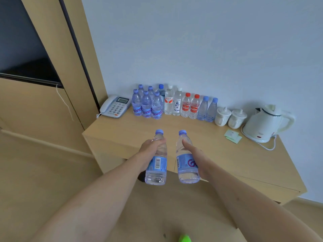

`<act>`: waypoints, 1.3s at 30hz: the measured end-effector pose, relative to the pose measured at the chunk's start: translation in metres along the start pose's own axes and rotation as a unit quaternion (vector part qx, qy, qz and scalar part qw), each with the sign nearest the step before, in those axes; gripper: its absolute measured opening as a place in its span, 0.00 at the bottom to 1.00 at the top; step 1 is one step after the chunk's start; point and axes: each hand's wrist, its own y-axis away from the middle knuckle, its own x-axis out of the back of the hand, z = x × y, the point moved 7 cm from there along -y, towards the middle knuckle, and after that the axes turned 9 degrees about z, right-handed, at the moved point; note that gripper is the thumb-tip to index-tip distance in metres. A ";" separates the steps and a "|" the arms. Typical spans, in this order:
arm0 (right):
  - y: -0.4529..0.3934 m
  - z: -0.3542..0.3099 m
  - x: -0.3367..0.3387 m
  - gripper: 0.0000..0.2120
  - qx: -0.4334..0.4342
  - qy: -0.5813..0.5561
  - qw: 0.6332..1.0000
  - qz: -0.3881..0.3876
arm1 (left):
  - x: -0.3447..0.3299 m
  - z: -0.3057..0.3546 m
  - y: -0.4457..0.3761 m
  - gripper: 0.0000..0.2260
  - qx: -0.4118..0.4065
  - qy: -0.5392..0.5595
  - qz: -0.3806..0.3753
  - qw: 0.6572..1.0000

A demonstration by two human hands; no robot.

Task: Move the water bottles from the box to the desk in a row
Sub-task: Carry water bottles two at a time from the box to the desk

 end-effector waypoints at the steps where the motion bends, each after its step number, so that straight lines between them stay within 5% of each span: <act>1: -0.012 -0.006 -0.003 0.27 0.001 0.000 1.000 0.002 | 0.000 0.004 -0.013 0.21 -0.007 -0.005 0.007 1.000; 6: -0.081 -0.047 -0.007 0.20 0.027 0.002 1.000 0.011 | -0.008 0.035 -0.080 0.24 -0.026 -0.017 0.025 0.999; 11: -0.166 -0.094 -0.003 0.31 0.052 0.022 0.998 0.020 | -0.034 0.081 -0.153 0.25 -0.054 -0.045 0.020 0.997; 23: -0.294 -0.152 0.025 0.32 0.036 0.052 0.998 0.022 | -0.107 0.142 -0.270 0.17 -0.079 -0.178 0.017 0.981; 28: -0.321 -0.157 0.034 0.46 0.052 0.079 0.995 0.045 | -0.125 0.152 -0.300 0.15 -0.103 -0.240 -0.004 0.965; 39: -0.349 -0.179 0.023 0.38 0.095 0.115 0.984 0.101 | -0.124 0.183 -0.349 0.20 -0.212 -0.311 0.000 0.926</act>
